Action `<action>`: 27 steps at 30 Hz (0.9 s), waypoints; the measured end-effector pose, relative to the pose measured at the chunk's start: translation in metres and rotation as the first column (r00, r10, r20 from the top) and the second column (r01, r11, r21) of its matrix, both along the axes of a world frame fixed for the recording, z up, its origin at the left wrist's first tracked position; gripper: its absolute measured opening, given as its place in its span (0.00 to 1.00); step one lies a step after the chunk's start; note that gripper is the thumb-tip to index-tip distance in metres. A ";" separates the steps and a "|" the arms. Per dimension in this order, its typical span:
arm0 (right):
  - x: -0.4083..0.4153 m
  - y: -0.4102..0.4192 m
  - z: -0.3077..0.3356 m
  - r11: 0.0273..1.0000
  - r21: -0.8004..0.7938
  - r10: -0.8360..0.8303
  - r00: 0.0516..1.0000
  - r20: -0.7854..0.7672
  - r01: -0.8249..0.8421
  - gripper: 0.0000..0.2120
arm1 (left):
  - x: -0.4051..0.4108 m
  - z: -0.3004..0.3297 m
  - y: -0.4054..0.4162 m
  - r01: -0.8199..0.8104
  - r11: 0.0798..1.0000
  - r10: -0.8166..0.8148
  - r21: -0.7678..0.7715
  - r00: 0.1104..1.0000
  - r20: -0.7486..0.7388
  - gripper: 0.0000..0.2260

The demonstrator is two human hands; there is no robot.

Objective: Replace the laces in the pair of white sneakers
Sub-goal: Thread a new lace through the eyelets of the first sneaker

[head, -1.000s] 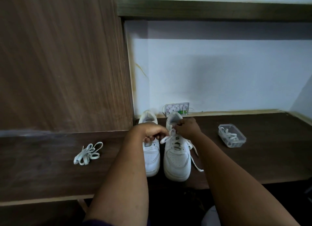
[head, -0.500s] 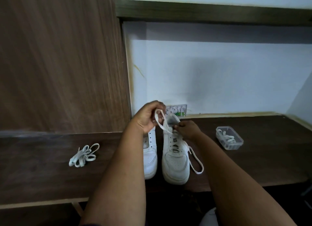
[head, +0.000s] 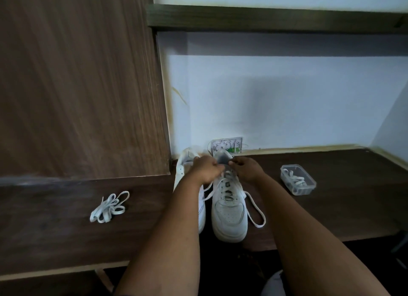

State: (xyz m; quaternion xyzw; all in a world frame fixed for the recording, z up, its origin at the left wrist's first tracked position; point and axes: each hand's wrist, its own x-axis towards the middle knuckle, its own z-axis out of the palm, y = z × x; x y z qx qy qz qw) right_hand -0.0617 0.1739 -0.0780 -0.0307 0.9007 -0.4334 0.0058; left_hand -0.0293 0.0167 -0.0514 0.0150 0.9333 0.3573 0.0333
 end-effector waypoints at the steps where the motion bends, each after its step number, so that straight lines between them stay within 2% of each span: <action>1: 0.000 0.000 -0.001 1.000 0.005 0.014 1.000 0.003 -0.014 0.12 | 0.001 0.009 0.000 -0.029 0.969 0.030 0.246 1.000 0.002 0.12; 2: 0.000 0.001 -0.002 0.999 0.029 0.023 1.000 0.002 -0.023 0.12 | 0.004 0.021 -0.001 -0.060 0.857 0.069 0.512 0.998 0.000 0.11; 3: -0.001 0.001 -0.005 0.999 0.037 0.023 1.000 -0.008 -0.022 0.12 | 0.006 0.034 -0.003 -0.080 0.657 0.108 0.750 0.994 0.012 0.11; 4: -0.002 0.002 -0.006 1.000 0.022 0.004 1.000 -0.007 -0.003 0.12 | 0.007 0.045 -0.008 -0.078 0.373 0.117 0.925 0.992 0.037 0.12; 5: -0.003 0.002 -0.007 1.000 -0.014 -0.018 1.000 -0.007 0.018 0.12 | 0.009 0.054 -0.016 -0.070 0.062 0.097 0.996 0.993 0.064 0.14; 6: -0.004 0.002 -0.007 0.999 -0.037 -0.040 0.999 0.000 0.040 0.12 | 0.010 0.060 -0.025 -0.055 -0.194 0.055 0.979 0.996 0.067 0.17; 7: -0.007 0.002 -0.009 0.997 -0.041 -0.061 0.998 0.005 0.061 0.12 | 0.012 0.063 -0.033 -0.031 -0.300 0.029 0.953 0.999 0.042 0.19; 8: -0.007 0.003 -0.008 0.997 -0.012 -0.082 0.997 0.014 0.082 0.12 | 0.017 0.066 -0.039 -0.027 -0.241 0.024 0.970 0.999 0.034 0.19; 9: -0.008 0.005 -0.007 0.995 0.014 -0.104 0.994 0.028 0.103 0.13 | 0.017 0.064 -0.046 -0.057 -0.015 0.034 0.998 0.998 0.057 0.19; 10: -0.006 0.007 -0.004 0.994 0.026 -0.111 0.991 0.069 0.110 0.16 | 0.018 0.063 -0.049 -0.087 0.334 0.026 0.938 0.996 0.083 0.17; 11: -0.003 0.009 0.000 0.996 0.028 -0.091 0.987 0.132 0.088 0.19 | 0.016 0.057 -0.052 -0.087 0.687 -0.019 0.721 0.990 0.137 0.13; 12: 0.001 0.011 0.004 0.998 0.056 -0.043 0.977 0.207 0.032 0.22 | 0.017 0.054 -0.053 -0.045 0.907 -0.062 0.418 0.970 0.237 0.06; 13: 0.006 0.012 0.006 0.992 0.120 0.013 0.963 0.271 -0.047 0.24 | 0.013 0.047 -0.052 0.024 0.994 -0.059 0.111 0.944 0.326 0.06; 14: 0.011 0.013 0.008 0.970 0.209 0.051 0.945 0.323 -0.124 0.23 | 0.008 0.037 -0.049 0.104 0.982 -0.043 -0.160 0.936 0.348 0.12; 15: 0.015 0.013 0.010 0.944 0.273 0.080 0.932 0.354 -0.184 0.21 | 0.003 0.028 -0.044 0.133 0.936 -0.034 -0.325 0.955 0.294 0.14; 16: 0.018 0.013 0.010 0.932 0.292 0.099 0.924 0.369 -0.217 0.19 | 0.001 0.021 -0.037 0.105 0.932 -0.043 -0.348 0.983 0.181 0.12; 18: 0.017 0.011 0.012 0.951 0.220 0.123 0.918 0.376 -0.218 0.15 | 0.000 0.010 -0.021 0.036 0.979 -0.043 -0.202 0.998 -0.034 0.08; 19: 0.016 0.011 0.014 0.969 0.153 0.123 0.919 0.375 -0.193 0.13 | -0.002 0.006 -0.013 0.029 0.988 -0.050 -0.152 0.990 -0.134 0.10; 21: 0.014 0.012 0.015 0.985 0.077 0.119 0.929 0.351 -0.155 0.09 | -0.005 -0.002 0.000 0.053 0.986 -0.090 -0.159 0.968 -0.235 0.16; 23: 0.013 0.014 0.013 0.982 0.094 0.125 0.934 0.336 -0.165 0.09 | -0.009 -0.011 0.011 0.097 0.988 -0.121 -0.116 0.968 -0.220 0.23; 25: 0.012 0.016 0.011 0.967 0.182 0.107 0.934 0.342 -0.177 0.15 | -0.012 -0.021 0.019 0.107 0.993 -0.114 -0.054 0.980 -0.164 0.31; 27: 0.011 0.020 0.012 0.938 0.291 0.078 0.930 0.358 -0.191 0.14 | -0.016 -0.029 0.021 0.084 0.995 -0.092 -0.058 0.983 -0.160 0.32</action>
